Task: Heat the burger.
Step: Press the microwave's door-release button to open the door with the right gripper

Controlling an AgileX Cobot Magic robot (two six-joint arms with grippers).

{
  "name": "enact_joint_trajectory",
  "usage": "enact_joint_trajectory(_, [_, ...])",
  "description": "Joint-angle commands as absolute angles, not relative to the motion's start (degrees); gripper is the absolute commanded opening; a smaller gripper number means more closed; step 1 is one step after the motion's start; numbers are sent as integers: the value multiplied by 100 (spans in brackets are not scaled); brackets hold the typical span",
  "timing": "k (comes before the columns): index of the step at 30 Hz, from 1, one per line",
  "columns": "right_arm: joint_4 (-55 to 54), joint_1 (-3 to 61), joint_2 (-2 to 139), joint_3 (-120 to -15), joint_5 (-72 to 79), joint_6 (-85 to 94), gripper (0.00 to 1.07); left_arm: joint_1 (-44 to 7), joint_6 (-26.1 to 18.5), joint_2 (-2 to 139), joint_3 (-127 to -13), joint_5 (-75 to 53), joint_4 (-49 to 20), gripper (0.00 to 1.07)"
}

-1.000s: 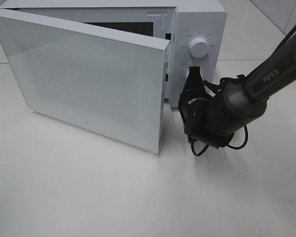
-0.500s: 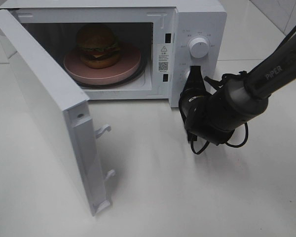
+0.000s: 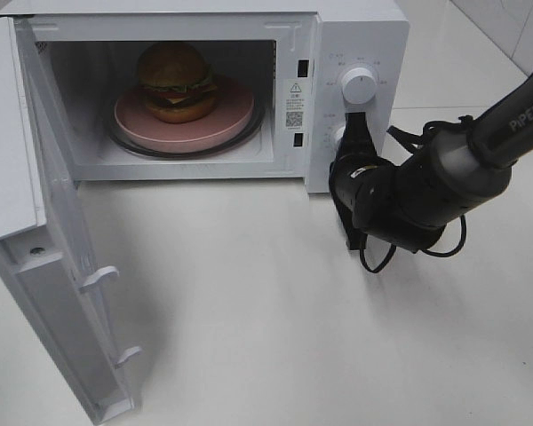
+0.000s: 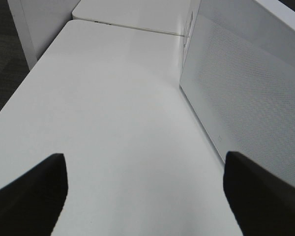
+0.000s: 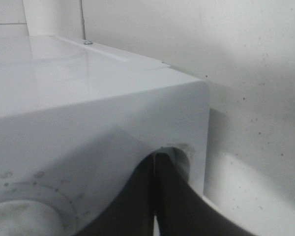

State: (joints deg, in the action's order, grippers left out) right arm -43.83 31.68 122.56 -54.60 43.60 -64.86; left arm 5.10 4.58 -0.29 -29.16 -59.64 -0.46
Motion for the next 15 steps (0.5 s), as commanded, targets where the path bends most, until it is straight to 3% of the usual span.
enact_joint_trajectory(1, [-4051,3071,12021,-5409,4905,-6612,0,527,487,-126,-2899,-5936,-63,82])
enact_joint_trajectory(15, [-3358,3071,11539,-4807,4349,-6744,0,527,487,-126,-2899,-5936,-63,82])
